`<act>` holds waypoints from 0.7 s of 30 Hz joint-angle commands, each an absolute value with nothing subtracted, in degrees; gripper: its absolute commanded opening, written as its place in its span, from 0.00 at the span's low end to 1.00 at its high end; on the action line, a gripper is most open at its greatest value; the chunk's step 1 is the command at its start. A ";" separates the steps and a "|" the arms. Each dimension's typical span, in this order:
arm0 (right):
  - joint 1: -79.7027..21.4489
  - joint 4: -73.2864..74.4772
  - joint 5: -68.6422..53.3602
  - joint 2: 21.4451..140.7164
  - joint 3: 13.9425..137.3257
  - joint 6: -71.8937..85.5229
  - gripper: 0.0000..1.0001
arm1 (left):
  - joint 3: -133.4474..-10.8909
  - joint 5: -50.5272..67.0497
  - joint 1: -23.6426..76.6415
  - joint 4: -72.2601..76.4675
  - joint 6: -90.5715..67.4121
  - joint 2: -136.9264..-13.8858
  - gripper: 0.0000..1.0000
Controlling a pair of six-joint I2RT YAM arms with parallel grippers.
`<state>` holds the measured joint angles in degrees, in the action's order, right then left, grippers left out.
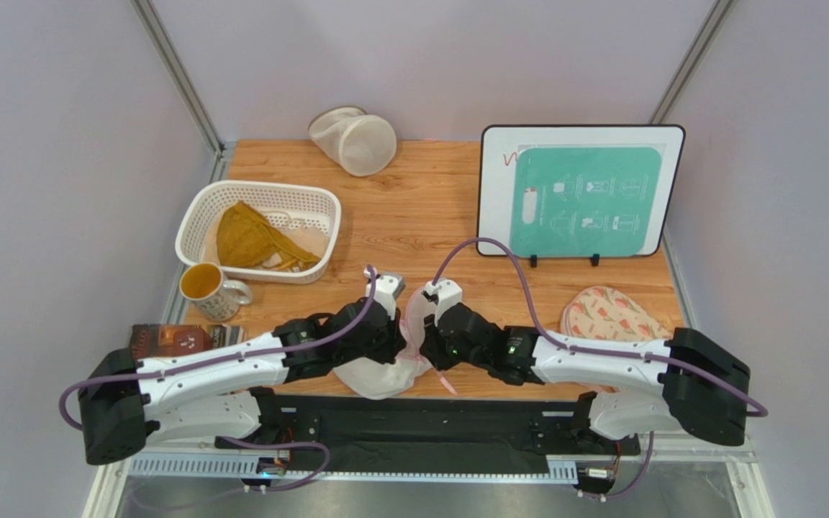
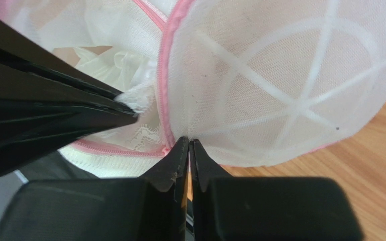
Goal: Unzip the laundry bag and remove the bra
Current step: Pick up the bra from the laundry bag.
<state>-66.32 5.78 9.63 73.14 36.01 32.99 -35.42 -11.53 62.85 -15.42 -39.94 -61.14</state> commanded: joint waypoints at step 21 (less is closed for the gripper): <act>-68.20 6.94 11.16 76.64 39.46 33.75 0.00 | -39.72 -22.58 62.75 -15.30 -33.05 -42.62 0.00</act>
